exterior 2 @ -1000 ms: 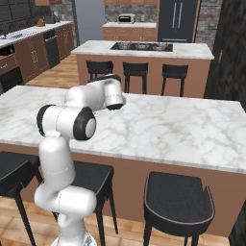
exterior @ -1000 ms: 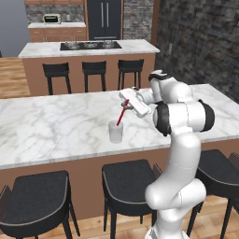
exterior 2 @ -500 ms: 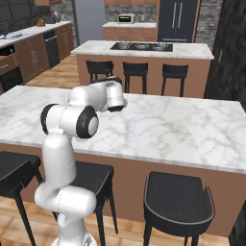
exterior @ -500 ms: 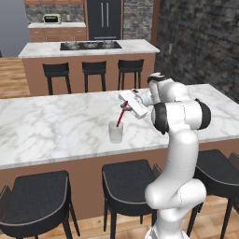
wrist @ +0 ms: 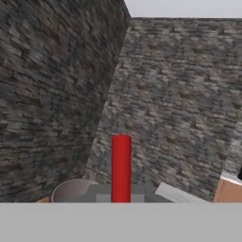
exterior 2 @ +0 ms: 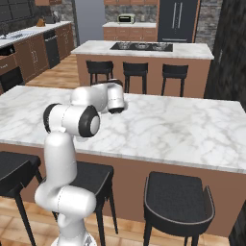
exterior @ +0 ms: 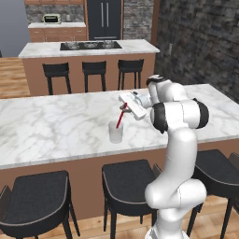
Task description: Take a straw from the drawer in front and place it inside the glass cup on the dining counter.
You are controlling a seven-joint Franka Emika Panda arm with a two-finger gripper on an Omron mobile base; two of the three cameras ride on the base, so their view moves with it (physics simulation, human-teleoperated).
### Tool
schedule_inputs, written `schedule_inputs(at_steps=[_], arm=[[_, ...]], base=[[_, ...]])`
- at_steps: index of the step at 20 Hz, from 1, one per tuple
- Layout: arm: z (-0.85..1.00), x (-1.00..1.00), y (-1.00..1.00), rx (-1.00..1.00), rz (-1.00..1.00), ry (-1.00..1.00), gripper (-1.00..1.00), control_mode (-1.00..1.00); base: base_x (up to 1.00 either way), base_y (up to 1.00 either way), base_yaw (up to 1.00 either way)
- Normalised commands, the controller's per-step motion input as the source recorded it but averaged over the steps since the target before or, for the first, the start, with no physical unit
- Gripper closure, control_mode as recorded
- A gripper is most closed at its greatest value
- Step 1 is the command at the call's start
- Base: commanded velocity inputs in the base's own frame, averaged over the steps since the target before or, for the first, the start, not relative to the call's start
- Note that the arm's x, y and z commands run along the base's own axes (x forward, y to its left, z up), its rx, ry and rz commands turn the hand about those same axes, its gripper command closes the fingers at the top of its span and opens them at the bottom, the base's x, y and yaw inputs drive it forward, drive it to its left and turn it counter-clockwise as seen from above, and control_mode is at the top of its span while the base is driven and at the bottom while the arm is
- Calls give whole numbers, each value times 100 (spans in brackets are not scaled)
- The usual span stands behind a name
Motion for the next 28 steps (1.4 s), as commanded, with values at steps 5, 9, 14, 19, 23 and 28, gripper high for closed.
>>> schedule_inputs(at_steps=[5, 9, 14, 19, 23, 28], arm=[[-15, 11, 5, -1, -5, 1, 100, -100], [-12, 13, 7, -1, -5, 0, 100, -100], [-14, 18, 12, -1, -5, 1, 100, -100], [-19, 19, 14, -2, -6, 3, 100, -100], [-22, 13, 13, -2, -6, 6, 100, -100], [-24, 12, 6, -2, -7, 6, 100, -100]], base=[[0, 0, 0], [0, 0, 0], [0, 0, 0], [0, 0, 0], [0, 0, 0], [0, 0, 0]])
